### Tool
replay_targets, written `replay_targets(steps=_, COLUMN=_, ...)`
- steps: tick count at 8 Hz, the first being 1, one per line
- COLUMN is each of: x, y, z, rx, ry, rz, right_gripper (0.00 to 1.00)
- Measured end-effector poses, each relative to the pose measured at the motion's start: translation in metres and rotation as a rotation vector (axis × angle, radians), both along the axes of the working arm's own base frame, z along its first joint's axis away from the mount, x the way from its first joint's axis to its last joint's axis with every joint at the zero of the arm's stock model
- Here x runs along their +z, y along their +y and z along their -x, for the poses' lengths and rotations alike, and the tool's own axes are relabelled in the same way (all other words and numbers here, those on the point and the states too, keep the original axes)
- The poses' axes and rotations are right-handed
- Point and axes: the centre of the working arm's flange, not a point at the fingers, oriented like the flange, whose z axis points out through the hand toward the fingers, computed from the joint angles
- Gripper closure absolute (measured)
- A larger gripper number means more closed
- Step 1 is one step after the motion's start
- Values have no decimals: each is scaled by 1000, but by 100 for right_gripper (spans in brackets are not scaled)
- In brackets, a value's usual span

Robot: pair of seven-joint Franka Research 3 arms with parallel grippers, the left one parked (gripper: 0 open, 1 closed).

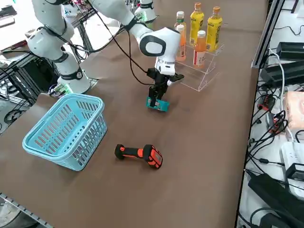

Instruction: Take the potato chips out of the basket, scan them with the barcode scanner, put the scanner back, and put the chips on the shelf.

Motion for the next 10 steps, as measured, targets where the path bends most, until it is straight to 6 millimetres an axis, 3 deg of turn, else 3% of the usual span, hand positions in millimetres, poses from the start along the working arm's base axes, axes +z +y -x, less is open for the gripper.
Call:
replay_targets(steps=2, x=12, y=3, z=-6, rx=-41, ry=-7, rz=-22, right_gripper=51)
replay_targets(steps=3, x=26, y=14, z=-11, rx=-82, ry=-7, rz=-57, right_gripper=51)
replay_targets(steps=6, x=70, y=62, z=-10, rx=-120, ry=-14, rz=-144, right_gripper=51)
replay_targets(steps=10, x=109, y=120, z=-9, rx=-128, ry=-61, rz=-277, right_gripper=50)
